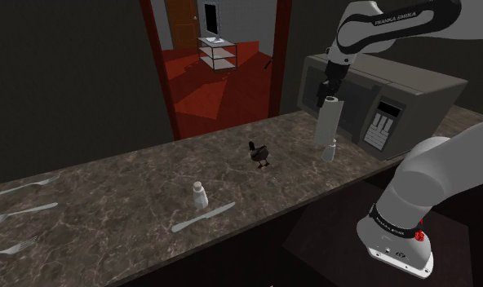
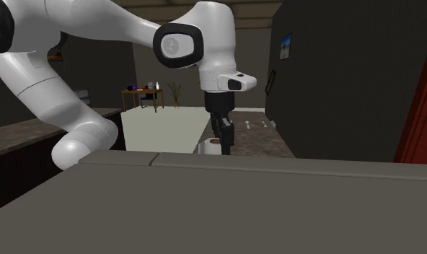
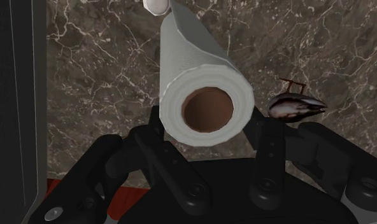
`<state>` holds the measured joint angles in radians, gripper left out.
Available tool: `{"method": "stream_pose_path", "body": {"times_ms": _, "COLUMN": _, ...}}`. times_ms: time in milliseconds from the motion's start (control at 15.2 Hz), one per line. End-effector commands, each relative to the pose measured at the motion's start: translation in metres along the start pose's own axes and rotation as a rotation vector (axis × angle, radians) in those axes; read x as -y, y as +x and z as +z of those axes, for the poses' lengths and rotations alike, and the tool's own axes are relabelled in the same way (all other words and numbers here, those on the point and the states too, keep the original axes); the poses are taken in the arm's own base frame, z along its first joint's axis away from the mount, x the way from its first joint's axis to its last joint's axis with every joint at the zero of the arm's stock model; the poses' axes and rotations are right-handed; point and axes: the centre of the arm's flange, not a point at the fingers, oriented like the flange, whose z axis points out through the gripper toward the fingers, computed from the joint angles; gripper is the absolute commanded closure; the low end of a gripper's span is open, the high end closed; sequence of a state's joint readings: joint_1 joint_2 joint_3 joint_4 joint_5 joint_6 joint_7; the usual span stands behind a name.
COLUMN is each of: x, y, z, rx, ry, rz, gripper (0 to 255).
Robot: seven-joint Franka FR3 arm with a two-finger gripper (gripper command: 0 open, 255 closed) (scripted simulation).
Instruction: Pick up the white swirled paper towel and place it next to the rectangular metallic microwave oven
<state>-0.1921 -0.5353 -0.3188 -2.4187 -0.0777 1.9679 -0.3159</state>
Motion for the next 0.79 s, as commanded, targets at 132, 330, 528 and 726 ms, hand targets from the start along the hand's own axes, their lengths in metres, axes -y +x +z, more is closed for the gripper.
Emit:
{"method": "stream_pose_path", "body": {"times_ms": 132, "x": -0.001, "y": -0.001, "z": 0.020, "rx": -0.001, "ry": 0.000, "rz": 0.000, "gripper": 255}}
{"method": "stream_pose_path", "body": {"times_ms": 330, "x": -0.002, "y": -0.002, "z": 0.036, "rx": -0.001, "ry": 0.000, "rz": 0.000, "gripper": 255}}
{"method": "stream_pose_path", "body": {"times_ms": 528, "x": -0.003, "y": -0.004, "z": 0.052, "rx": -0.001, "ry": 0.000, "rz": 0.000, "gripper": 255}}
{"method": "stream_pose_path", "body": {"times_ms": 726, "x": -0.004, "y": -0.005, "z": 0.068, "rx": -0.001, "ry": 0.000, "rz": 0.000, "gripper": 255}}
